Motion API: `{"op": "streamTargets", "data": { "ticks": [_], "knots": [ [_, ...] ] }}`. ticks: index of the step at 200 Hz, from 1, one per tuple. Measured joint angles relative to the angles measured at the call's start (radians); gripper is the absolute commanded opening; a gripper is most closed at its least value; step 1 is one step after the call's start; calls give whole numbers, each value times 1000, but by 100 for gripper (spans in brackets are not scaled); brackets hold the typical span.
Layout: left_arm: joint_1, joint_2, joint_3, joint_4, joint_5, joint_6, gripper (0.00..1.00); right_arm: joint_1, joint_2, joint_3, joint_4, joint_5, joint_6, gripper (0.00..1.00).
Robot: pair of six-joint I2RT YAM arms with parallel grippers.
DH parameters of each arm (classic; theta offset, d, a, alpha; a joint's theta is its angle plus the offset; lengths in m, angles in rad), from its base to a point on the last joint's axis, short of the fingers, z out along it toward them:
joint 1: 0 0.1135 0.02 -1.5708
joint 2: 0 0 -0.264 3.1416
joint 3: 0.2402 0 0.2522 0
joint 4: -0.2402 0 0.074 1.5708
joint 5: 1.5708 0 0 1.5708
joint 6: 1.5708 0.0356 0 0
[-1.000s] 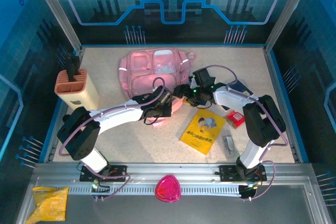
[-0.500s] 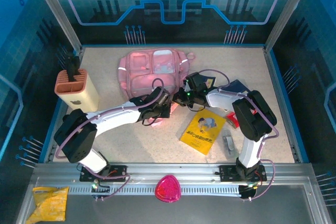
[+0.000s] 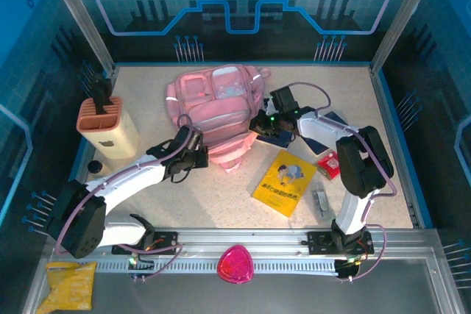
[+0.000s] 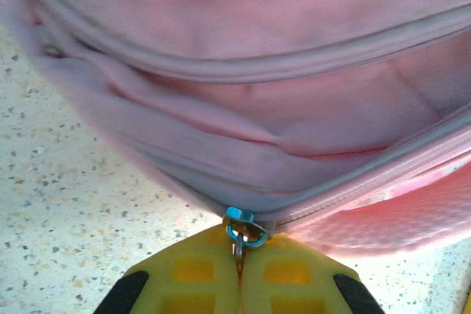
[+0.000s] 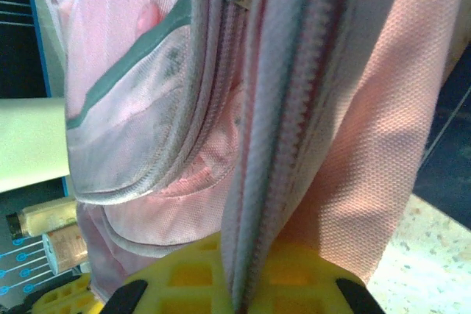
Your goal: Pack the student bag
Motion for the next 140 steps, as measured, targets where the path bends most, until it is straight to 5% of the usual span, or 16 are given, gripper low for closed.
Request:
{"op": "streamTargets", "data": {
  "ticks": [20,42,80,140],
  "knots": [
    [7,5,1,2,24,14,0,-13,37,58,-35,-6,-23,6],
    [7,24,5,1,58,12,0,-16,88,117,-67,-5,-51,32],
    [6,52,32,-3,87,-20,0,-39,64,126,-76,3,-98,62],
    [-80,108,141,-3,94,-43,0,54,-127,-17,-116,26,-33,78]
  ]
}}
